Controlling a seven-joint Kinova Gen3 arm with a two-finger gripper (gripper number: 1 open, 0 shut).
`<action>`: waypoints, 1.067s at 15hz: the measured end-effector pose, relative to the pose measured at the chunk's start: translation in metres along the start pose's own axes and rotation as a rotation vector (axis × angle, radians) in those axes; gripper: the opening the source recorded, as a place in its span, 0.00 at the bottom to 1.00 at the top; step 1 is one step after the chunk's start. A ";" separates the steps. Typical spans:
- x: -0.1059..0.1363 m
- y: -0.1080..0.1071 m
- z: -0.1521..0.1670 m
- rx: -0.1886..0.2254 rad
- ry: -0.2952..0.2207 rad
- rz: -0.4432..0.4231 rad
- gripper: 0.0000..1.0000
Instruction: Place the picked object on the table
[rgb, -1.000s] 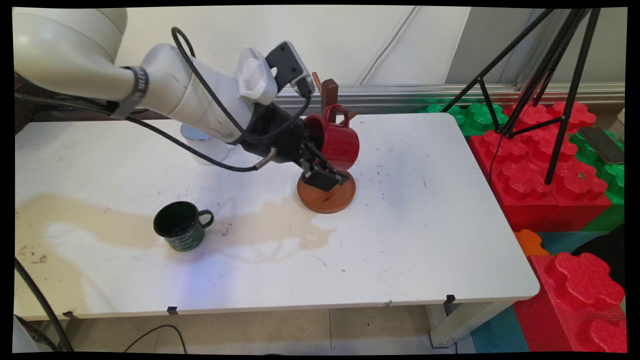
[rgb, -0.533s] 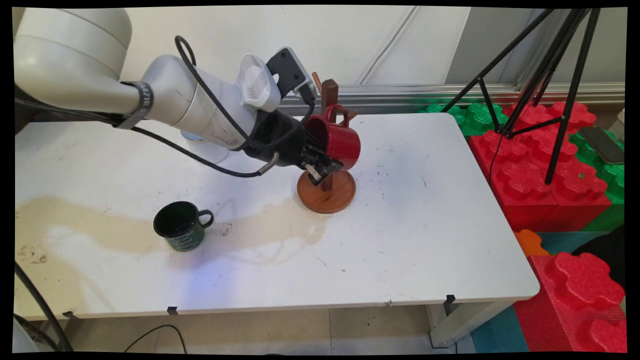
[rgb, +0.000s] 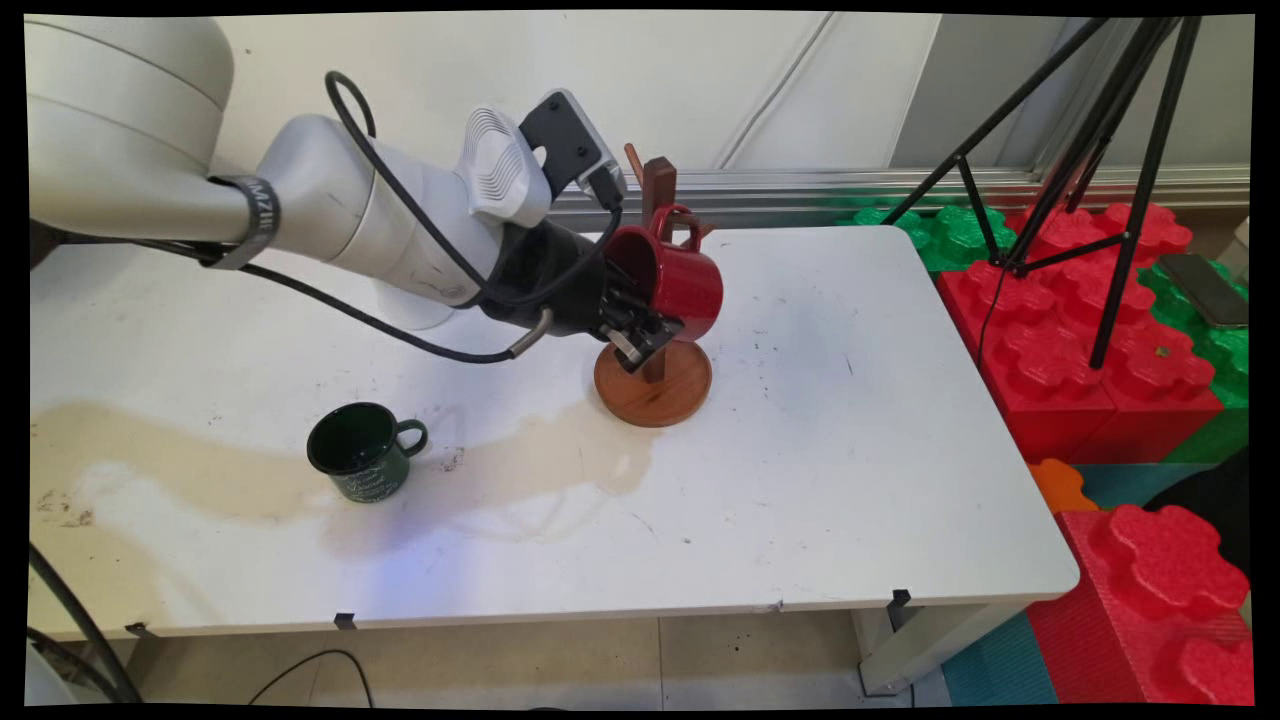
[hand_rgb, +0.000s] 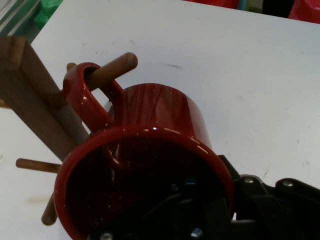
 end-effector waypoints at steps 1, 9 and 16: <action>0.001 0.002 -0.001 -0.001 0.006 0.003 0.00; 0.006 0.015 -0.017 -0.033 0.057 0.075 0.00; -0.004 0.025 -0.035 -0.101 0.026 0.200 0.00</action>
